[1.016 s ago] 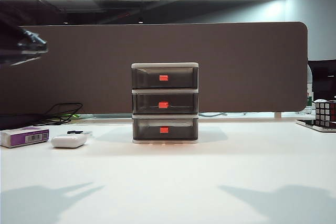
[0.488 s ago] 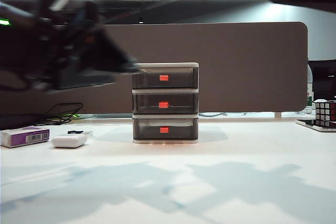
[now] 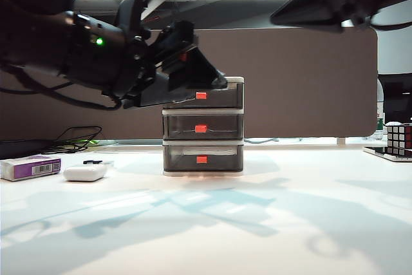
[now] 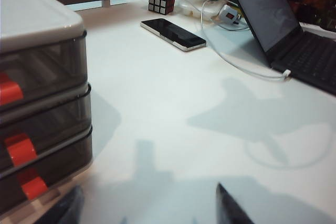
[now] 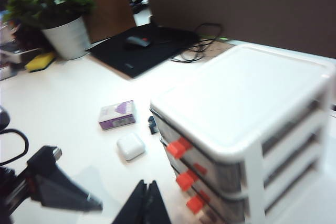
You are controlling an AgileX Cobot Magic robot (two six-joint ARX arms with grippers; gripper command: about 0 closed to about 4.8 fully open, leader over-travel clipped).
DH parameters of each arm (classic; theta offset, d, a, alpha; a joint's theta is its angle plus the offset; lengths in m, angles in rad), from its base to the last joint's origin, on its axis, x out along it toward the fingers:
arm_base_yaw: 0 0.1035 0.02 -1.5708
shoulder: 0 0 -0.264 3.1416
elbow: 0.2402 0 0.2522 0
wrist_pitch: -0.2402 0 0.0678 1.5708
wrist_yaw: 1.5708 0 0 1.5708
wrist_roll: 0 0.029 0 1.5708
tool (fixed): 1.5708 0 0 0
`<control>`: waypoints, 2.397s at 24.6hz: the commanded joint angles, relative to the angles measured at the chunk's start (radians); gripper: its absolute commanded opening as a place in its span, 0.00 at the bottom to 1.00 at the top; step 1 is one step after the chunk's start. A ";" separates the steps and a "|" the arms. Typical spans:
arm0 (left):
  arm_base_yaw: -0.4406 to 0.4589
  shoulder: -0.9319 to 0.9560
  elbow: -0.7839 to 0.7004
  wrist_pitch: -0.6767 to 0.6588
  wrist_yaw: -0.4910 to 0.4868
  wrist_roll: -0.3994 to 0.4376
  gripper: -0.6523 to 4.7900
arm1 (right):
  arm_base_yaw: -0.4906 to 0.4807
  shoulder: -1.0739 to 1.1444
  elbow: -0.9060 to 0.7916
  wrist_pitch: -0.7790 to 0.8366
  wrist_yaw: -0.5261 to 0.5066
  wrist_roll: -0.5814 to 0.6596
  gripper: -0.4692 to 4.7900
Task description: Open the second layer of the drawer on the table, pick up the earphone case on the table and put it in, and finally close the drawer.
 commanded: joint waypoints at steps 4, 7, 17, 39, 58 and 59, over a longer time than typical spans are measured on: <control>-0.002 -0.001 0.008 0.031 -0.033 -0.013 0.68 | 0.001 0.168 0.144 0.016 -0.104 -0.057 0.08; -0.002 0.009 0.008 0.036 -0.112 -0.009 0.69 | 0.001 0.260 0.232 0.015 -0.106 -0.058 0.08; -0.039 0.330 0.017 0.381 -0.491 -0.197 0.69 | 0.026 0.464 0.465 0.006 -0.153 -0.053 0.08; -0.137 0.480 0.296 0.259 -0.784 -0.080 0.75 | 0.069 0.592 0.591 -0.060 -0.208 -0.061 0.08; -0.133 0.500 0.312 0.259 -0.871 -0.145 0.74 | 0.124 0.674 0.648 -0.072 -0.234 -0.060 0.08; -0.133 0.507 0.312 0.268 -0.871 -0.145 0.74 | 0.124 0.682 0.648 -0.077 -0.234 -0.060 0.08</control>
